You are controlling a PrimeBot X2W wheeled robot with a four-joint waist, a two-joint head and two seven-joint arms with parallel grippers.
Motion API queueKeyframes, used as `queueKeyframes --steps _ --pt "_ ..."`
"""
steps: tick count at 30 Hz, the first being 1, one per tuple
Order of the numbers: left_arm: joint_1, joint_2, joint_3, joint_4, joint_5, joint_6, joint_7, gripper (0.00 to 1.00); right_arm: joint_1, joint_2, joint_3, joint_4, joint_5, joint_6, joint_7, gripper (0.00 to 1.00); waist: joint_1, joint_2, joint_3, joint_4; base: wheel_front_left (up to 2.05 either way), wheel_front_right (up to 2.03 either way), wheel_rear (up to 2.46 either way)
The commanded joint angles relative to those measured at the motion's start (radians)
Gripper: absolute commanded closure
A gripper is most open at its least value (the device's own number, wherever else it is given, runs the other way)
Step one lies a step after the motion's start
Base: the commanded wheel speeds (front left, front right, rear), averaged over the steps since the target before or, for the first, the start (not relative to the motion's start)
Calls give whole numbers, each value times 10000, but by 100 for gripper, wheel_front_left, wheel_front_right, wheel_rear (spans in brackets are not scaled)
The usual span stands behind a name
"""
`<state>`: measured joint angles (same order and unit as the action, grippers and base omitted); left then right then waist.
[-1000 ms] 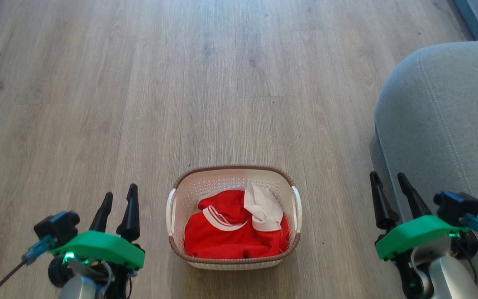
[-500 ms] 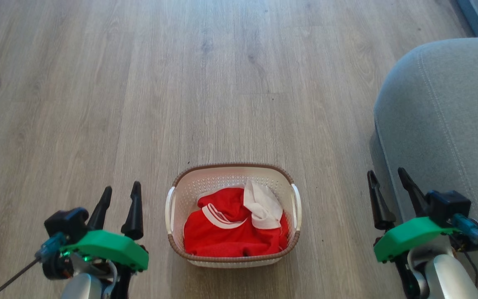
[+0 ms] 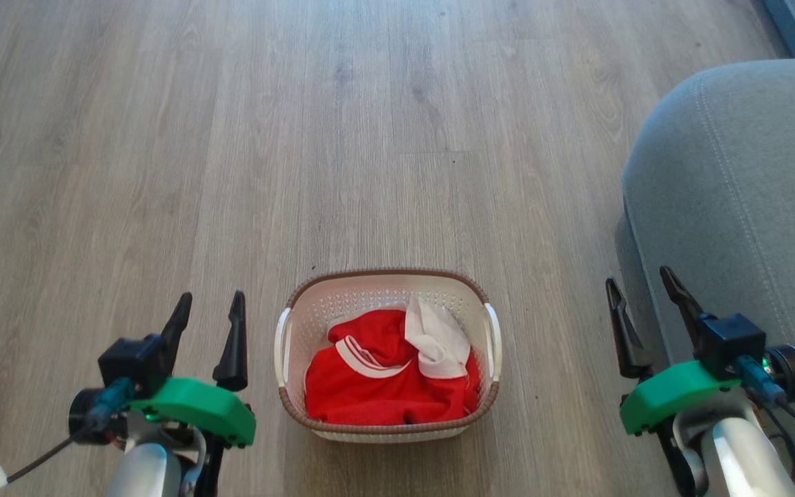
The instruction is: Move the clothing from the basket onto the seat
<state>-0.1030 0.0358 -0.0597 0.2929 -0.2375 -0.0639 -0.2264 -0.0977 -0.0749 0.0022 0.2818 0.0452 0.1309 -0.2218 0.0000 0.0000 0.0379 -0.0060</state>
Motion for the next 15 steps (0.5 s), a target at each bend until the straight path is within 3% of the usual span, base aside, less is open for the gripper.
queueKeyframes --steps 1,7,15 --pt "-524 138 250 -380 387 82 -174 0 -538 -97 192 -375 -315 -2 -218 0 0 0 27 7 0 0 0" --pt "-584 144 234 -412 1045 123 -350 0 -561 -86 233 -321 -780 -2 -396 0 0 0 90 12 0 0 0" --pt "-564 144 263 -404 1071 109 -354 0 -547 -62 227 -290 -563 -2 -400 0 0 0 103 -3 0 0 0"
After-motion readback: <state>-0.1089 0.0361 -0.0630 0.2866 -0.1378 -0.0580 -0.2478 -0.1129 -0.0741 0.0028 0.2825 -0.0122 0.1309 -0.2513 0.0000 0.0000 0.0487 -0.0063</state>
